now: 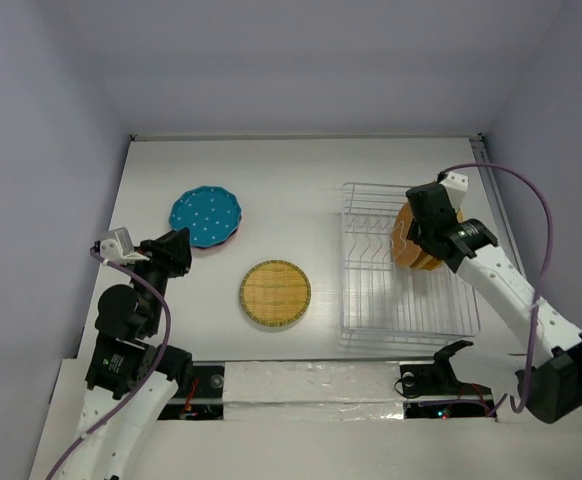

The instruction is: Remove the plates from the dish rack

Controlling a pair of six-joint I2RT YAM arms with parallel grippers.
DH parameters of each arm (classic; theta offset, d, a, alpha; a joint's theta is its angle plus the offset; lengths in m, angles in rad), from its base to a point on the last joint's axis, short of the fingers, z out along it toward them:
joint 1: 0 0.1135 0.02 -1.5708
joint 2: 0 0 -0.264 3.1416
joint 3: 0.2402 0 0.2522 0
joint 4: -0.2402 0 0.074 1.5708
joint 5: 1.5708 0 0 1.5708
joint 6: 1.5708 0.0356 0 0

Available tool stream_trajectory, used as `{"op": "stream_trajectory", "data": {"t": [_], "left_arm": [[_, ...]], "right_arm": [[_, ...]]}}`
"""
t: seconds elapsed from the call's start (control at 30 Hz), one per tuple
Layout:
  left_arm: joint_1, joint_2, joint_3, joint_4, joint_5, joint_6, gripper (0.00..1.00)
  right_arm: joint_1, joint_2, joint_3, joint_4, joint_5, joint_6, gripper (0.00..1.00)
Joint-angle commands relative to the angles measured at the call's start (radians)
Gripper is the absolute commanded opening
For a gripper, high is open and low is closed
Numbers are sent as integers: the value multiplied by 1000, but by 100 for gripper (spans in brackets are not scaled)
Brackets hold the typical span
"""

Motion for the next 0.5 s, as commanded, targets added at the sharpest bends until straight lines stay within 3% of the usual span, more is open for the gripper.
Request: {"op": "stream_trajectory", "data": {"t": [0.0,0.27,0.47], "left_arm": [[-3,7,-1,38,4,2,30],[-3,2,0,36,4,2,30],[-13,8,-1,38,4,2,30]], "right_arm": [[-21,58,2,58,14,-21,41],[-52,147,10,116,24,-30,36],[-61,184,69,106,53,-73,2]]}}
